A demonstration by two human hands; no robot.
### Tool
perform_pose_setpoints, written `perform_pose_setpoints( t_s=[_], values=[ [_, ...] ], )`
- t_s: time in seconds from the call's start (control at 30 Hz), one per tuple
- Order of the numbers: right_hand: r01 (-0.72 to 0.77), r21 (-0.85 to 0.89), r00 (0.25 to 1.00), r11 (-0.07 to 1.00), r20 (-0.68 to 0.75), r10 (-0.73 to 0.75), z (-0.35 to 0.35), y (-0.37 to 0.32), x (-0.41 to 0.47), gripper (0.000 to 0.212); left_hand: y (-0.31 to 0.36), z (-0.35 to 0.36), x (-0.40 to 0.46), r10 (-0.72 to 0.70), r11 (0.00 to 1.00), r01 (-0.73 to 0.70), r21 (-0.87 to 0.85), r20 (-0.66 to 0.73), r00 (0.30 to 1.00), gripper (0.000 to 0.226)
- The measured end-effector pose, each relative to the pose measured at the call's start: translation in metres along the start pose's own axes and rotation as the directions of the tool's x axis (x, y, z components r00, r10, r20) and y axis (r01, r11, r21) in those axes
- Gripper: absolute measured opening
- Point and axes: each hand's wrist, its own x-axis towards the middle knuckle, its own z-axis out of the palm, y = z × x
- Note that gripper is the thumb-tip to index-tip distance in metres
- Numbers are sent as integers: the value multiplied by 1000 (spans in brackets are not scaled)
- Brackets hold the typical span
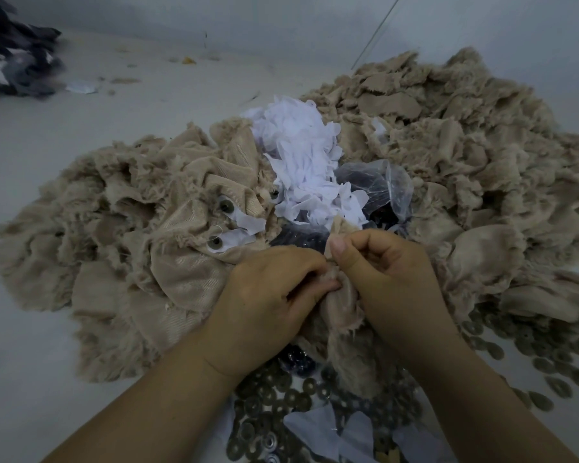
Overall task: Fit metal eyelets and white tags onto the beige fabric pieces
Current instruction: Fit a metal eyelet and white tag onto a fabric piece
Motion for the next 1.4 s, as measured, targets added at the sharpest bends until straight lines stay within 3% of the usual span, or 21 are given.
perform_pose_setpoints(
  t_s=[0.17,0.3,0.43,0.53,0.6,0.73,1.2,1.4],
  values=[
    [-246,225,962,943,178,209,-5,4,2,26,0,2,-2,-7,999,9,43,-25,1000,15],
    [-313,341,940,886,241,240,-7,7,1,24,-3,5,-2,-1,995,2,97,-5,1000,26],
    [-213,322,971,922,175,163,-6,7,-3,24,-7,4,-2,-28,994,32,102,-41,999,22],
    [-1,201,989,980,145,-29,-5,3,-7,20,-9,0,0,-74,996,78,31,-110,991,23],
    [175,60,975,983,129,-182,-6,4,-6,23,-8,-1,0,-97,995,92,-44,-140,985,22],
    [303,12,942,953,146,-302,-11,6,-2,25,-4,-2,-2,-165,967,135,-216,-128,978,16],
    [321,87,931,943,152,-331,-11,6,2,20,-5,0,-3,-277,857,258,-446,22,961,12],
    [342,28,922,939,182,-341,-12,6,2,21,-5,-2,-2,-251,896,242,-371,25,968,18]
  ],
)
